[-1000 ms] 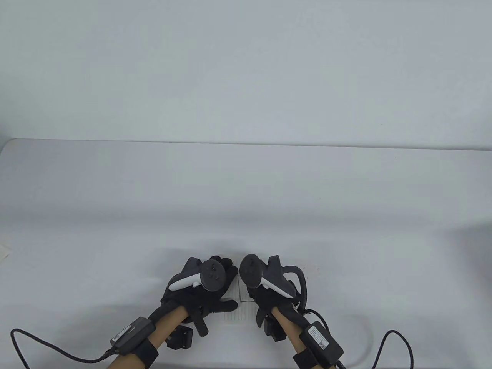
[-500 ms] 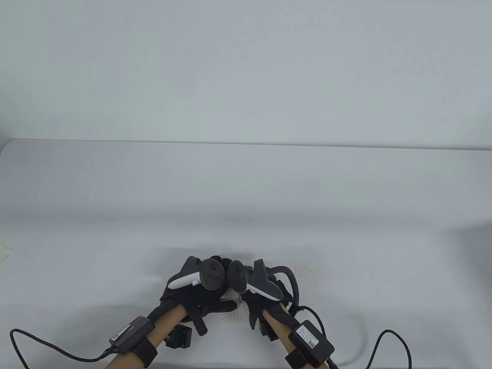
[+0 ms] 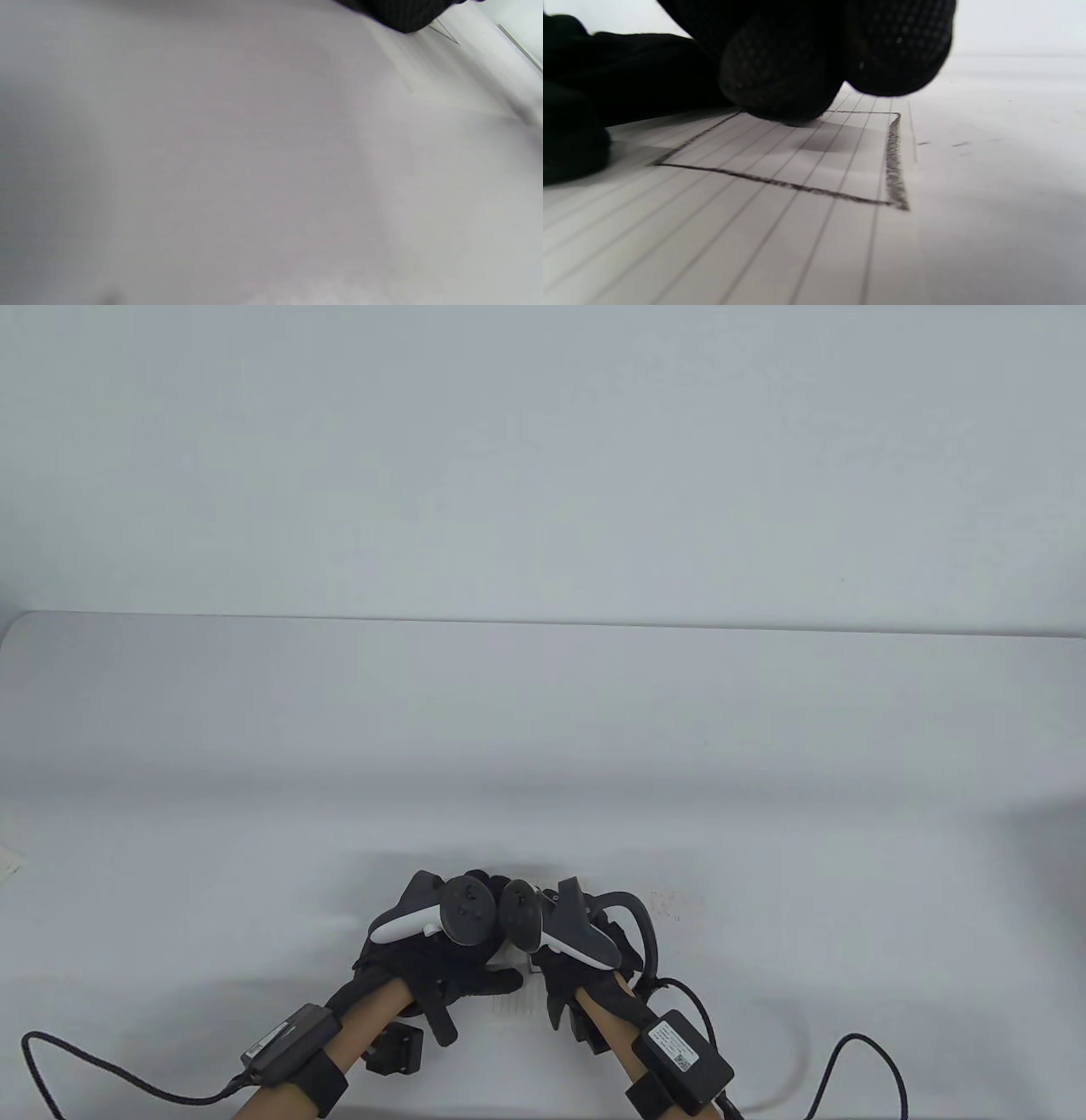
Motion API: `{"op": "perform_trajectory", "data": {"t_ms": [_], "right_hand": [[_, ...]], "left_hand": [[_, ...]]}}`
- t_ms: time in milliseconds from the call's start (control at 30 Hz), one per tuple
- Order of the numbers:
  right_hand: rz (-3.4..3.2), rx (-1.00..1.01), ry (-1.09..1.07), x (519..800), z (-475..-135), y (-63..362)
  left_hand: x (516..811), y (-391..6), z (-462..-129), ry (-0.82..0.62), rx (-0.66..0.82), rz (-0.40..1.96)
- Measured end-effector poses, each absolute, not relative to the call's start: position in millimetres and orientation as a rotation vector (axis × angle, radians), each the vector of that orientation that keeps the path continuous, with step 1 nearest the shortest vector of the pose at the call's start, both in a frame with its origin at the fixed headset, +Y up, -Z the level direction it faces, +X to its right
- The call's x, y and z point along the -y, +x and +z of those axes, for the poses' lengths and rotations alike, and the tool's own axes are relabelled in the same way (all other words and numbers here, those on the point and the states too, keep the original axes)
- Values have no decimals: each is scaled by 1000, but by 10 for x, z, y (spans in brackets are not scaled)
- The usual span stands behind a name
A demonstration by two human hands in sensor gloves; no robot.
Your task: Apply wax crayon on paper
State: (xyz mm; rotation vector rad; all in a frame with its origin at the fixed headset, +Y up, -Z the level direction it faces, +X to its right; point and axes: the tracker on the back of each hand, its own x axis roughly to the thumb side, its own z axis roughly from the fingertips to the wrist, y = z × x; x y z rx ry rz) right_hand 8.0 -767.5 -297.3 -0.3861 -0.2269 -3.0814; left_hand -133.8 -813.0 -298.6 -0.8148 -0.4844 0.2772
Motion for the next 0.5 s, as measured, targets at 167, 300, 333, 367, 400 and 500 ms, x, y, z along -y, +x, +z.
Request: {"op": "perform_trajectory", "data": {"t_ms": [167,300,333,367,400,500], "right_hand": [[-3081,320,-474,7650,-2978,67],[-3012,196,-405,7651,-2955,65],[-3004,212,-434,7636,-2943,41],[-3010,267,-457,7623,-2947,39],[-3054,344,-478,7620,-2964,56],[-3015,233,-391,7631,-2964,68]], "left_hand": [[8130,-1339,-2989,-815,484,276],[8130,-1339,-2988,-816,484,276],[8130,-1339,-2989,-816,484,276],[8130,-1340,-2989,-816,485,276],[8130,-1340,-2990,-816,485,275],[8130,-1339,-2991,-817,485,275]]}}
